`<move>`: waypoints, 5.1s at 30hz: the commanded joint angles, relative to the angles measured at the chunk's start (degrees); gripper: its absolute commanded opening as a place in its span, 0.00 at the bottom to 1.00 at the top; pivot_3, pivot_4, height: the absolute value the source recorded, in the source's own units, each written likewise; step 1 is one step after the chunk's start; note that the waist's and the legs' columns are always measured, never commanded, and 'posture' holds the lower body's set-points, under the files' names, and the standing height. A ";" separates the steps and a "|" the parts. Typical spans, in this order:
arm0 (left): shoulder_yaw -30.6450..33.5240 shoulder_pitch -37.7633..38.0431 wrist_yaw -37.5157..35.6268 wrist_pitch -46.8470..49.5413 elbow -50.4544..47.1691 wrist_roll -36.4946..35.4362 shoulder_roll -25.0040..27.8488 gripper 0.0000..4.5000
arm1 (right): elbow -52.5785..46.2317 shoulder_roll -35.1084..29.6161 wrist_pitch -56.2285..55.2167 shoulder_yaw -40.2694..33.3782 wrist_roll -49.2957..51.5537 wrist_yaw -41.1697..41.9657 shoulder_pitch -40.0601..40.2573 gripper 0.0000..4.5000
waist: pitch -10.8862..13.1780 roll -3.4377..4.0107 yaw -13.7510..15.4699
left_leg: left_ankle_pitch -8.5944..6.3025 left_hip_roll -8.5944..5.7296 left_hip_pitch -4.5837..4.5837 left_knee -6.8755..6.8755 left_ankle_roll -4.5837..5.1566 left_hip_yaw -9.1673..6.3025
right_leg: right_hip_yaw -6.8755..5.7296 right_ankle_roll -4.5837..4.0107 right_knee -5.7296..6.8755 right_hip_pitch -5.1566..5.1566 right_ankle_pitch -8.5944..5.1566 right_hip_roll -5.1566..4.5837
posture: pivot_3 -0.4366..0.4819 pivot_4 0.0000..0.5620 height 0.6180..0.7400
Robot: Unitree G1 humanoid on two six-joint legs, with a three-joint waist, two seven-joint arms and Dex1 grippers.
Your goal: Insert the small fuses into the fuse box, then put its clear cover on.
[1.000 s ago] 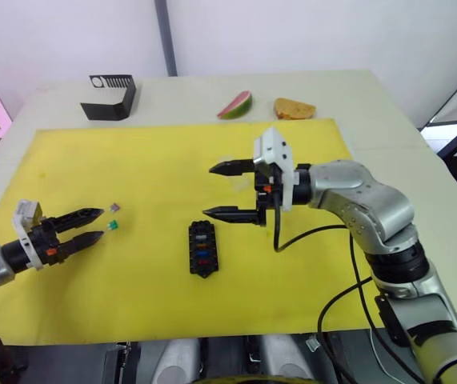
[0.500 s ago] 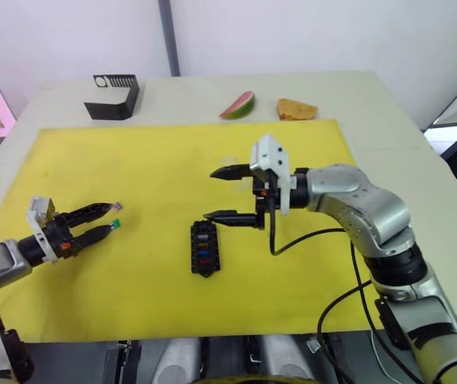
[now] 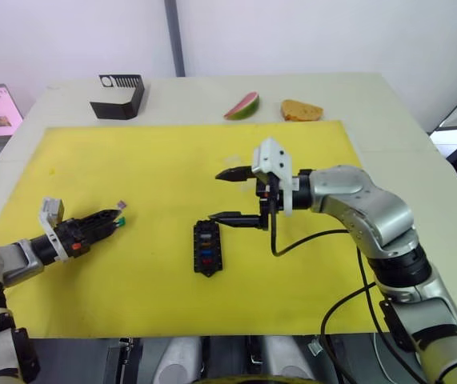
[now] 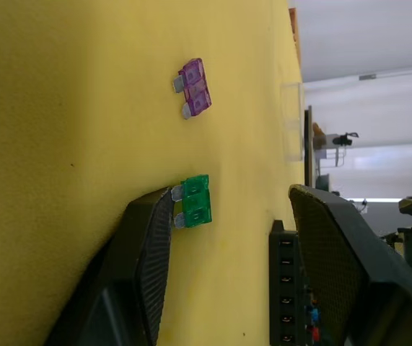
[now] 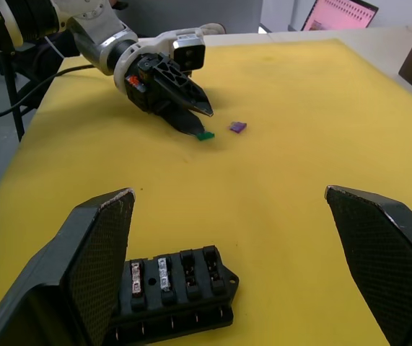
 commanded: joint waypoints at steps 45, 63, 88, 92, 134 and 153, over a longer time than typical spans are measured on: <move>11.84 -20.43 31.80 10.29 -24.58 -31.06 -22.83 0.02 | -1.07 20.70 28.13 -23.59 35.03 -34.99 -0.71 1.00 | -0.18 0.06 -1.41 | 0.18 0.02 -0.08 0.01 -0.32 -0.02 | 0.00 0.01 0.06 -0.08 0.01 0.05 | 0.48 0.27 1.00; -0.44 -16.08 51.21 -7.52 -28.22 -54.60 -24.50 0.00 | 3.04 26.96 23.88 -26.70 42.56 -48.74 -3.70 0.72 | -0.18 0.06 -1.54 | 0.24 0.02 -0.07 0.00 -0.41 -0.01 | 0.00 0.01 0.07 -0.09 0.01 0.08 | 0.48 0.27 1.00; -36.97 -7.99 0.57 -47.72 -31.93 15.15 2.23 0.63 | -8.89 -6.62 8.26 -7.71 14.36 -18.20 6.84 1.00 | -0.15 0.04 -1.23 | 0.09 0.03 -0.08 -0.09 -0.13 0.00 | 0.02 -0.01 -0.19 0.01 -0.01 0.12 | 0.48 0.27 1.00; -41.53 -9.34 -2.56 -53.77 -31.01 22.90 -1.17 0.63 | -8.90 -5.42 6.98 -7.11 11.92 -18.40 7.37 1.00 | -0.13 0.02 -1.35 | -0.02 0.03 -0.10 -0.07 0.06 -0.01 | 0.02 0.00 -0.19 0.00 -0.01 0.09 | 0.48 0.27 1.00; -46.57 -19.39 -12.00 -109.95 -6.64 55.37 -8.22 0.63 | -12.68 -2.30 8.81 -10.11 10.41 -20.52 11.00 1.00 | -0.10 -0.04 -1.33 | -0.05 0.05 -0.09 0.00 0.13 0.00 | 0.00 0.02 -0.10 0.00 0.00 0.13 | 0.48 0.27 1.00; -47.54 -21.52 -8.81 -114.45 -2.21 59.56 -8.65 0.63 | -12.98 -3.73 8.36 -10.24 9.27 -19.33 12.48 1.00 | -0.10 -0.04 -1.27 | -0.05 0.04 -0.07 0.03 0.13 0.01 | 0.00 0.02 -0.05 0.02 0.01 0.14 | 0.48 0.27 1.00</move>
